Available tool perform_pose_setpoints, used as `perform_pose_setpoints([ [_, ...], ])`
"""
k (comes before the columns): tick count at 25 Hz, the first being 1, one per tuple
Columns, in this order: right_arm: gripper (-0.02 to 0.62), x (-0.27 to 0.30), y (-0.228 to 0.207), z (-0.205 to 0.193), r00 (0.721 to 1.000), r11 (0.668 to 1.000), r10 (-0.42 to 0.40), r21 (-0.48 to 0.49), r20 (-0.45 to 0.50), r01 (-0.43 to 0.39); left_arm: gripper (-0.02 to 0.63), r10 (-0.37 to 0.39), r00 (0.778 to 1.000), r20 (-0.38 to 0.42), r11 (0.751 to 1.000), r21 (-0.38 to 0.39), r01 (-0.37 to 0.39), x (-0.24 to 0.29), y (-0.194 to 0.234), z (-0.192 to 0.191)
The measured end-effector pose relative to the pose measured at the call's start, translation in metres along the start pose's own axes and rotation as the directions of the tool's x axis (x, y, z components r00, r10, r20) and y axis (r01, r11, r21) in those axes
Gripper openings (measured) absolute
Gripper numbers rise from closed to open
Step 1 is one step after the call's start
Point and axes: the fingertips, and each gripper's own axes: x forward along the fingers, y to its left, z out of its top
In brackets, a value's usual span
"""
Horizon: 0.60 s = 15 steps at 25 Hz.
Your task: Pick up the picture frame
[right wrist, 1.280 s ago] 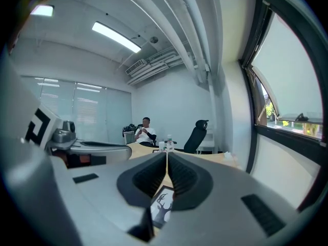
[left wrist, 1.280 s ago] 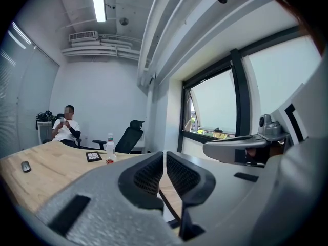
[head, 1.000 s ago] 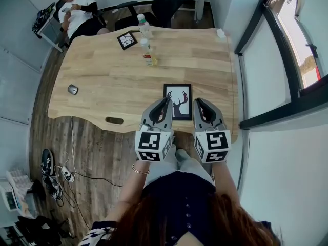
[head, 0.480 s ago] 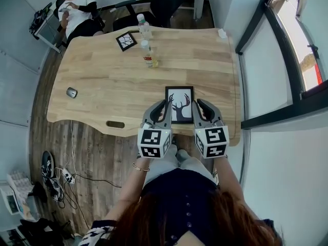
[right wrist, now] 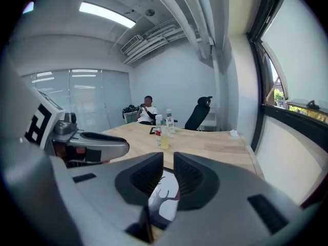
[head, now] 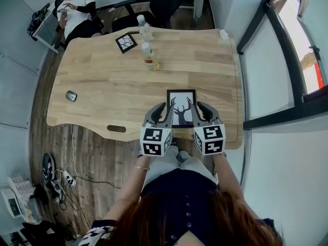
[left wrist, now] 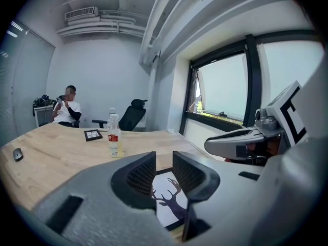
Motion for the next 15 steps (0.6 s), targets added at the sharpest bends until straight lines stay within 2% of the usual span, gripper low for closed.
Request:
perform_pose_setpoints([
  [8, 0.074, 0.023, -0.007, -0.031, 0.996, 1.000, -0.012, 0.012, -0.094, 0.013, 0.100, -0.006, 0.996, -0.088, 1.000, -0.005, 0.005, 0.019, 0.013, -0.029],
  [15, 0.083, 0.041, -0.015, -0.058, 0.985, 0.999, -0.029, 0.026, -0.172, 0.034, 0.126, -0.015, 0.980, -0.200, 1.000, -0.024, 0.011, 0.036, 0.023, -0.067],
])
